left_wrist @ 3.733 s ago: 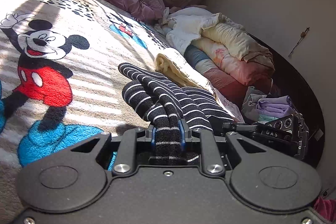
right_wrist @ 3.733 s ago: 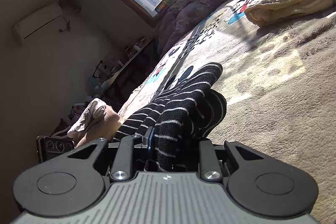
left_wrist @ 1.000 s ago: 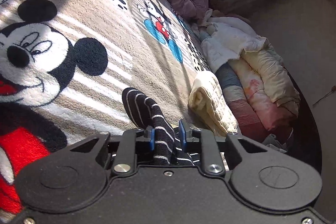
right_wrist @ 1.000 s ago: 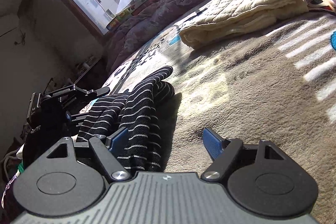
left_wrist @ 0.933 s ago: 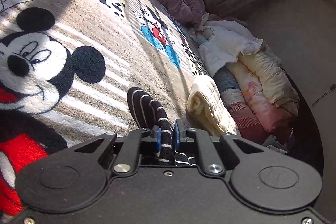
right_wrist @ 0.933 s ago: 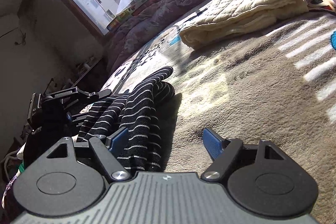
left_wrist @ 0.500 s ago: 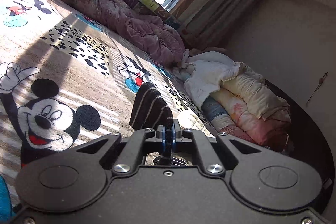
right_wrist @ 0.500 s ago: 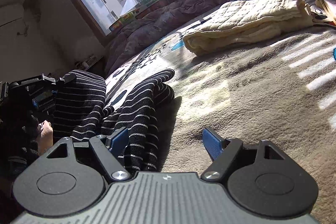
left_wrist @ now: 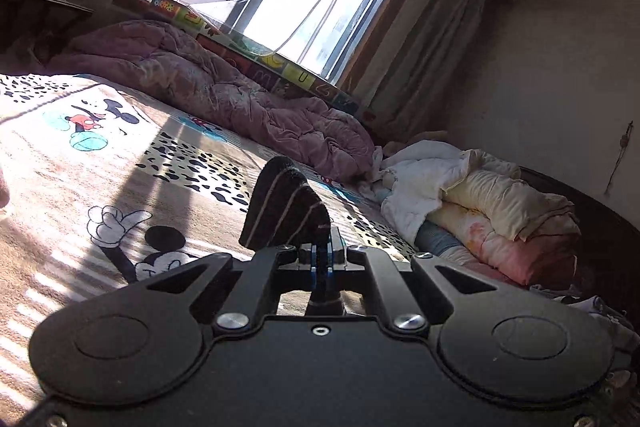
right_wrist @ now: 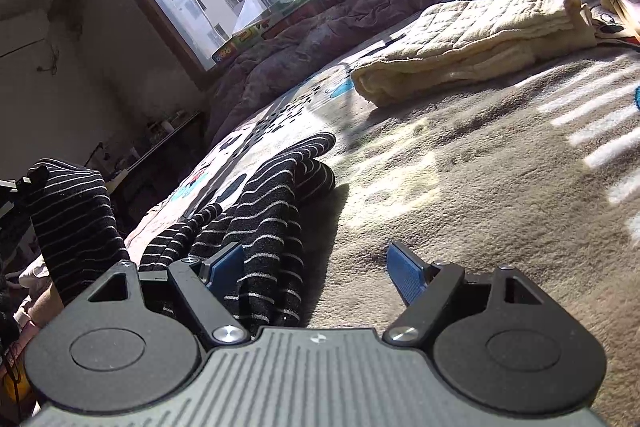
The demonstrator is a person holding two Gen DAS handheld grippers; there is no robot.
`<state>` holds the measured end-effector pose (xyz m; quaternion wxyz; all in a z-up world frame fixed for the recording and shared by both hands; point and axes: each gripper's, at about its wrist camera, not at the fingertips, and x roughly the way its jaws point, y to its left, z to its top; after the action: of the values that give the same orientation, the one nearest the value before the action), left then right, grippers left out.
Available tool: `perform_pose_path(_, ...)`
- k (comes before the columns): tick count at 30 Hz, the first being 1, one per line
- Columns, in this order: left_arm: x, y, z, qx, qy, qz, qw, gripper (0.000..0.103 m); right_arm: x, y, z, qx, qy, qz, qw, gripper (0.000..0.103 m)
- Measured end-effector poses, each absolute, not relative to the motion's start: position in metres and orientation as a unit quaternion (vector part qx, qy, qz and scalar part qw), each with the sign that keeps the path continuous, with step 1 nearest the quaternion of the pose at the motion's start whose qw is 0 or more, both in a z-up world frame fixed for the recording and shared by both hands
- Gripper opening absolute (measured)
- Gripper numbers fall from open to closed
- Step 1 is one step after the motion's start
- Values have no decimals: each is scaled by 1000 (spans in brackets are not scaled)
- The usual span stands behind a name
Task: Fold clothes
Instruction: 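Grasp one end of the striped garment with the left gripper and lift, then hold the garment up with the left gripper while the right gripper grasps its lower part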
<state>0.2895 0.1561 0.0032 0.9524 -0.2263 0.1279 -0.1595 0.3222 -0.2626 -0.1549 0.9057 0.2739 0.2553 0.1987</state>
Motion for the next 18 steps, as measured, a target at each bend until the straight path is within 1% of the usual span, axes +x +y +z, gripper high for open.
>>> perform_pose_path(2, 280, 160, 5, -219, 120, -151, 956, 1, 321, -263, -153, 278, 259, 203, 902, 82)
perform_pose_path(4, 271, 167, 5, -212, 117, -141, 960, 1, 320, -264, -150, 282, 263, 211, 898, 88)
perform_pose_path(9, 248, 182, 6, -194, 108, -118, 968, 1, 304, -268, -127, 281, 227, 216, 907, 88)
perform_pose_path(13, 231, 195, 8, -183, 102, -101, 973, 1, 271, -243, -89, 221, 191, 243, 925, 88)
perform_pose_path(17, 221, 207, 9, -191, 98, -89, 973, 1, 212, -177, -57, 103, 172, 306, 931, 88)
perform_pose_path(18, 219, 210, 9, -195, 97, -86, 972, 1, 191, -151, -52, 54, 174, 322, 929, 88)
